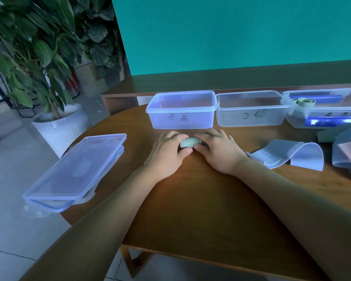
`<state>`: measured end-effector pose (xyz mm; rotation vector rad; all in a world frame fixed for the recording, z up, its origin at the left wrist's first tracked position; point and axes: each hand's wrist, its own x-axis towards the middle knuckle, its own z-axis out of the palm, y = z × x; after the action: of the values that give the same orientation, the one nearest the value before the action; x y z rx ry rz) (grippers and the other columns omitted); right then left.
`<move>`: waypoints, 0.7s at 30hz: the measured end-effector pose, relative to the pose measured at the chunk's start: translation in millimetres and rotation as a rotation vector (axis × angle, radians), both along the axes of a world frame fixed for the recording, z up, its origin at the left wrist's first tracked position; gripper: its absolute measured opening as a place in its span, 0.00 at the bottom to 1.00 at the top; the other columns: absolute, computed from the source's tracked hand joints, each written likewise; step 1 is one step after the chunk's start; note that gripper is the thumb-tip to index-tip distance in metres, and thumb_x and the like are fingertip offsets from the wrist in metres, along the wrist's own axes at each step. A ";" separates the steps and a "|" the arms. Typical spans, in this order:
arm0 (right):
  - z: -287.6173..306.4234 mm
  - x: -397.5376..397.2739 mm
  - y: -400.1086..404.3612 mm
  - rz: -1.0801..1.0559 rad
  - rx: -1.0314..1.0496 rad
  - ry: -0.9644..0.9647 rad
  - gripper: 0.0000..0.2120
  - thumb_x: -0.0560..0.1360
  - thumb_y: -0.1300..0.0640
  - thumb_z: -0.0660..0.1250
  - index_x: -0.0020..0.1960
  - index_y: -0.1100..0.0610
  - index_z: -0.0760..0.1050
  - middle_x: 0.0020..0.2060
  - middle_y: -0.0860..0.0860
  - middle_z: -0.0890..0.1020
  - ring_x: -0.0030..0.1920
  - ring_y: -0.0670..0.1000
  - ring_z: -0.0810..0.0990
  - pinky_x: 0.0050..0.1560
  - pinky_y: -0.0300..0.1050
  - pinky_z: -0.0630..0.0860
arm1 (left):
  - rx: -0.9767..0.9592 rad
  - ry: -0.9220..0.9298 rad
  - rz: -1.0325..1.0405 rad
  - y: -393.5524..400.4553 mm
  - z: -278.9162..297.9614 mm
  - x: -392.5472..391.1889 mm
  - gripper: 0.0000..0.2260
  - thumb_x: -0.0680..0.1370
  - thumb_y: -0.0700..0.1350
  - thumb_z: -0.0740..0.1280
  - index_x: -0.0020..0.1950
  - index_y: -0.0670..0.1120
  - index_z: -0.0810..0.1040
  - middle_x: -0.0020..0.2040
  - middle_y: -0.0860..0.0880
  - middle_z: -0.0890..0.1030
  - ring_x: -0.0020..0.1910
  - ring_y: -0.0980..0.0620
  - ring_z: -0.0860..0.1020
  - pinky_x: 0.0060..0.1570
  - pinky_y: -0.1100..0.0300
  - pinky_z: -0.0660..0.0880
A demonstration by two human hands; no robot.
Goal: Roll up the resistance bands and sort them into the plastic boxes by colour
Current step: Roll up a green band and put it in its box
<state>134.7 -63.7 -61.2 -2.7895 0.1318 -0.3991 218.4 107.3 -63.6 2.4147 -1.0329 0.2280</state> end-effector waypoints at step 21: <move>4.4 -41.6 -7.2 0.127 0.658 -0.247 0.12 0.77 0.48 0.72 0.61 0.46 0.80 0.51 0.44 0.85 0.53 0.43 0.83 0.59 0.41 0.77 | -0.369 0.339 -0.077 6.2 10.7 -33.0 0.12 0.81 0.50 0.67 0.64 0.53 0.80 0.53 0.58 0.84 0.52 0.61 0.80 0.55 0.62 0.76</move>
<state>93.0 -70.9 -56.8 -2.0730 0.0206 -0.5470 185.4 113.5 -52.9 1.9909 -0.8424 -0.0193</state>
